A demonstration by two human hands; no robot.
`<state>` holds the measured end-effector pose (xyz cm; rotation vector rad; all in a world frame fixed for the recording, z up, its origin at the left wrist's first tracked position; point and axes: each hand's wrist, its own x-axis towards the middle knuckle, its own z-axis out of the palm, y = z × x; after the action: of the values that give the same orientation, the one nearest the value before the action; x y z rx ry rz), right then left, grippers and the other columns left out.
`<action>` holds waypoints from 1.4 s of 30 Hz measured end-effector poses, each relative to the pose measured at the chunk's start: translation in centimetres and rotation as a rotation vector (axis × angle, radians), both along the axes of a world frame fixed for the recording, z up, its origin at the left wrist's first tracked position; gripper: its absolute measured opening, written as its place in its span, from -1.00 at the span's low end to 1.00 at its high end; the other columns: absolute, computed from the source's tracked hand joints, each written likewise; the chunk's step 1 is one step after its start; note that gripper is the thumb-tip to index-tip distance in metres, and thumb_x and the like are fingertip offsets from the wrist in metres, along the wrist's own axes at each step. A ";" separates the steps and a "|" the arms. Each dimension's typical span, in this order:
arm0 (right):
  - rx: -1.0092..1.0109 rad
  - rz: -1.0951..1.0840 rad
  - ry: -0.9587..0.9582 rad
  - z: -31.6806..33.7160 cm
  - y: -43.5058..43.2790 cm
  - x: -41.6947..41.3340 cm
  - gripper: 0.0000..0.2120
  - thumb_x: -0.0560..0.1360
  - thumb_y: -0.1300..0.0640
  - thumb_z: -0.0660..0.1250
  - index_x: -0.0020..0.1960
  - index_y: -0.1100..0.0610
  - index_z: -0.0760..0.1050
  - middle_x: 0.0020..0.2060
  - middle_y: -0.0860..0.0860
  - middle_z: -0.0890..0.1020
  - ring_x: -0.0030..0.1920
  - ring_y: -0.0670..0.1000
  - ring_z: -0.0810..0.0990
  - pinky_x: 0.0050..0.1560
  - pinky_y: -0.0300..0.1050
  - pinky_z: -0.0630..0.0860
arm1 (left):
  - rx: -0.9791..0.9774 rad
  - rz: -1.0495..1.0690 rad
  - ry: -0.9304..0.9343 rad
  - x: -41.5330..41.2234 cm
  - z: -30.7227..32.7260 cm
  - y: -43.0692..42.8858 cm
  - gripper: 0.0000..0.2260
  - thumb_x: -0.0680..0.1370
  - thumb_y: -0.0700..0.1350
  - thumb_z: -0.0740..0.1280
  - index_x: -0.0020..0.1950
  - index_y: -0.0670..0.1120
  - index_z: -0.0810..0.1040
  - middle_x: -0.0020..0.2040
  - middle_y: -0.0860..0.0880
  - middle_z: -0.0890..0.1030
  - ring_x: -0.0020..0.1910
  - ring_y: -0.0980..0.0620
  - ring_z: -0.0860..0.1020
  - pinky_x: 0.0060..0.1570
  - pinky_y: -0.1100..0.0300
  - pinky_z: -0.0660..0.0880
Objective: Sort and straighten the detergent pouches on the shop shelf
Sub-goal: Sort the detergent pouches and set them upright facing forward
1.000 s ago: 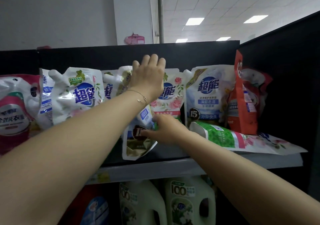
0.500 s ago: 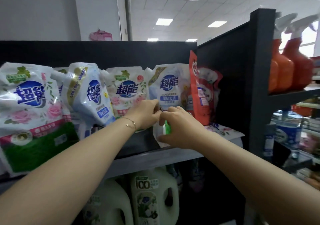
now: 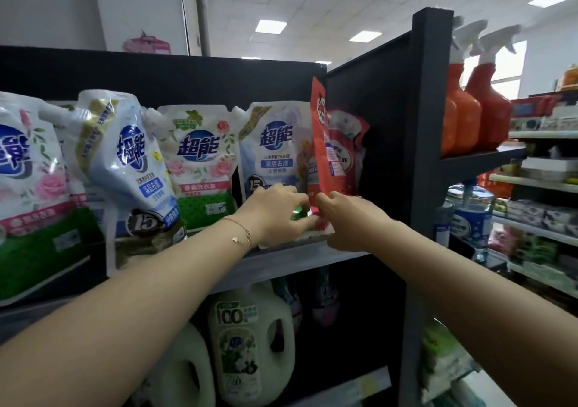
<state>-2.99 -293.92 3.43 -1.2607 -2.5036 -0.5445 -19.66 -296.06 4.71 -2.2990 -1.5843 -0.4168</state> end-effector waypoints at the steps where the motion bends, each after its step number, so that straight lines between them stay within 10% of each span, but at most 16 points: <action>1: -0.006 0.014 0.004 -0.1 0.1 0.0 -0.65 0.43 0.17 0.34 0.17 0.14 0.33 -0.01 0.09 0.53 -0.02 0.20 0.58 -0.22 -0.05 0.37 | 0.030 0.013 0.051 0.1 -0.2 -0.2 -0.61 0.55 0.26 0.13 0.23 0.06 0.48 0.08 0.04 0.51 0.12 0.01 0.44 0.16 -0.02 0.37; 10: 0.109 0.141 0.035 1.8 1.1 -0.9 -0.78 0.48 0.31 0.23 0.10 0.17 0.47 -0.05 0.10 0.59 -0.07 0.18 0.59 -0.14 -0.02 0.52 | 0.181 0.205 0.180 0.1 -1.2 -0.2 -0.50 0.50 0.29 0.23 0.30 0.01 0.37 0.23 0.03 0.48 0.21 -0.06 0.46 0.22 -0.08 0.29; 16: 0.098 0.382 0.408 8.9 -1.8 -4.2 -0.74 0.51 0.34 0.17 0.01 0.17 0.61 -0.23 -0.05 0.55 -0.34 -0.15 0.46 -0.30 -0.39 0.35 | 0.502 0.176 0.499 -0.7 -2.7 1.2 -0.73 0.40 0.10 0.49 -0.27 -0.05 0.51 -0.42 0.01 0.50 -0.53 -0.01 0.48 -0.36 0.12 0.45; 21: -0.120 0.254 0.235 7.3 -0.3 -1.7 -0.86 0.52 0.10 0.31 0.01 0.12 0.58 -0.20 -0.03 0.57 -0.23 0.01 0.52 -0.26 -0.26 0.39 | 0.445 0.150 0.166 -2.3 -1.8 2.2 -0.90 0.60 -0.03 0.25 0.07 -0.02 0.46 -0.06 0.01 0.55 -0.11 -0.09 0.58 -0.09 0.04 0.37; 24: -0.196 0.099 0.108 4.3 1.6 -0.2 -0.54 0.36 -0.27 0.35 0.02 0.09 0.53 -0.13 -0.02 0.58 -0.16 0.05 0.54 -0.22 -0.13 0.44 | 0.390 0.158 0.014 -3.5 -1.2 3.0 -0.81 0.65 0.03 0.10 0.07 -0.03 0.43 -0.03 0.00 0.54 -0.03 -0.10 0.54 0.03 0.03 0.33; 29: -0.017 -0.051 0.001 2.1 3.6 1.0 -0.91 0.47 0.15 0.30 -0.04 0.11 0.42 -0.09 0.06 0.56 -0.07 0.17 0.57 -0.21 -0.08 0.39 | 0.387 0.108 -0.127 -5.0 -0.6 4.6 -0.83 0.62 -0.02 0.19 -0.09 -0.08 0.44 -0.19 -0.03 0.55 -0.20 -0.12 0.55 -0.03 -0.03 0.46; 33: 0.092 -0.005 -0.007 3.7 3.5 0.8 -0.76 0.51 0.24 0.24 -0.29 0.07 0.30 -0.32 -0.02 0.42 -0.26 0.12 0.49 -0.30 -0.11 0.35 | 0.404 0.076 -0.156 -5.4 -0.5 4.5 -0.86 0.53 0.00 0.22 -0.02 -0.04 0.47 -0.08 0.02 0.55 -0.05 -0.03 0.52 0.10 0.01 0.34; 38: 0.352 0.093 -0.070 6.7 1.4 -1.4 -0.84 0.55 0.15 0.20 -0.16 0.02 0.50 -0.32 -0.05 0.45 -0.29 0.08 0.46 -0.26 -0.11 0.36 | 0.461 -0.029 -0.234 -5.2 -0.5 3.7 -0.39 0.37 0.37 0.18 0.21 -0.01 0.53 0.10 0.02 0.62 0.07 -0.02 0.55 0.14 -0.01 0.36; 42: 0.533 0.131 -0.015 8.4 1.4 -3.8 -0.80 0.57 0.18 0.17 -0.11 0.01 0.54 -0.26 -0.07 0.56 -0.22 0.04 0.51 -0.15 -0.12 0.32 | 0.503 -0.083 -0.530 -5.6 0.7 4.5 -0.63 0.46 0.36 0.20 -0.31 0.10 0.48 -0.36 0.08 0.54 -0.33 0.01 0.50 -0.21 0.06 0.44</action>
<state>-6.76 -292.54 11.78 -0.8823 -2.2104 -1.0954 -25.26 -291.59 5.37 -1.9494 -1.3717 -1.3636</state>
